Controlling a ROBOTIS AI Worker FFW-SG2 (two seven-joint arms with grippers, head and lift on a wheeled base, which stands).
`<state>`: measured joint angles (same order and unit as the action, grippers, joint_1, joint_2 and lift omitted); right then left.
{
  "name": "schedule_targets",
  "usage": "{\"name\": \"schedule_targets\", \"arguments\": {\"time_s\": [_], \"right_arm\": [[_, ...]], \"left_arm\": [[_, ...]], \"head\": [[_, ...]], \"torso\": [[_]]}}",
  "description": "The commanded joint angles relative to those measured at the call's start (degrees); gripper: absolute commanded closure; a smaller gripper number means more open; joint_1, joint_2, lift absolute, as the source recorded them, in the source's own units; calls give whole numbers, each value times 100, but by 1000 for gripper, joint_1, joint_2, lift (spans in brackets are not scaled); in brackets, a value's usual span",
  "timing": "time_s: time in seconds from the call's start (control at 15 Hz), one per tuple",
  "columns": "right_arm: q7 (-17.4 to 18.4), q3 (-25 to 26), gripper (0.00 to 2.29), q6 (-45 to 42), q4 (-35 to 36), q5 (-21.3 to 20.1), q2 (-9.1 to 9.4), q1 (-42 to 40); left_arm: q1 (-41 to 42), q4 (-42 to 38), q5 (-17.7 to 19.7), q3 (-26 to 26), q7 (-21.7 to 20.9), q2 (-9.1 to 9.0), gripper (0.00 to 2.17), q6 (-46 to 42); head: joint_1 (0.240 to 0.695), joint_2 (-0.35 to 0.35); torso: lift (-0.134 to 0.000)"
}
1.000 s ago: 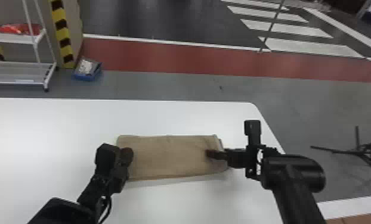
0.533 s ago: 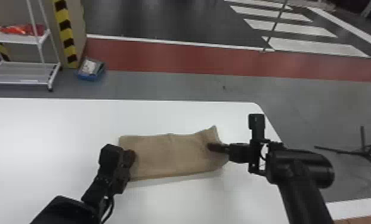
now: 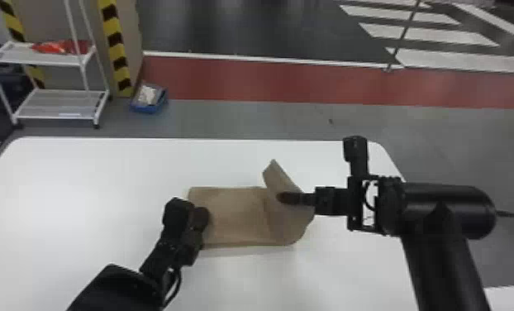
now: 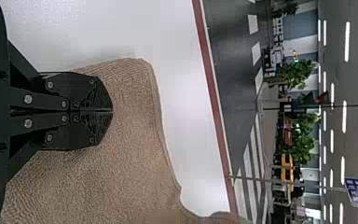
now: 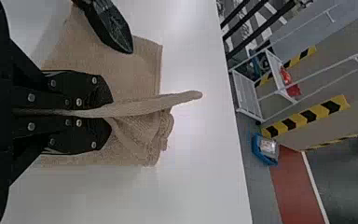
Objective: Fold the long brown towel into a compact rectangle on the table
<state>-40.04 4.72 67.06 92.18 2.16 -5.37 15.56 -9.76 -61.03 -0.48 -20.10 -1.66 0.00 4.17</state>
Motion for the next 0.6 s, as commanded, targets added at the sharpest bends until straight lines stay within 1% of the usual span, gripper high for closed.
{"name": "schedule_targets", "arguments": {"time_s": [0.0, 0.07, 0.13, 0.2, 0.27, 0.4, 0.47, 0.53], "right_arm": [[84, -217, 1480, 374, 89, -31, 247, 219], [154, -279, 1477, 392, 80, -40, 256, 351], [190, -305, 1477, 497, 54, -66, 256, 457], [260, -323, 1477, 585, 45, -92, 256, 501], [295, -332, 1477, 656, 45, -101, 256, 518], [321, -332, 1477, 656, 1, -119, 256, 571], [357, -332, 1477, 673, -7, -128, 256, 606], [365, -332, 1480, 691, -7, -128, 256, 624]], "left_arm": [[35, -58, 92, 41, -54, -15, 1663, 54], [132, -208, 101, 41, -54, -15, 1659, 107], [281, -542, 101, 94, -54, -15, 1659, 282], [527, -1052, 101, 164, -62, -15, 1656, 493], [791, -1570, 92, 340, -159, -15, 1656, 722], [1169, -2344, 92, 727, -405, -15, 1656, 1126], [1283, -2563, 92, 885, -475, -15, 1659, 1284], [1327, -2660, 92, 902, -484, -15, 1659, 1443]], "head": [[695, -113], [695, -100], [695, -90], [695, -83], [695, -80], [695, -80], [695, -73], [695, -65]], "torso": [[-57], [-57], [-57], [-57], [-57], [-57], [-57], [-57]]}}
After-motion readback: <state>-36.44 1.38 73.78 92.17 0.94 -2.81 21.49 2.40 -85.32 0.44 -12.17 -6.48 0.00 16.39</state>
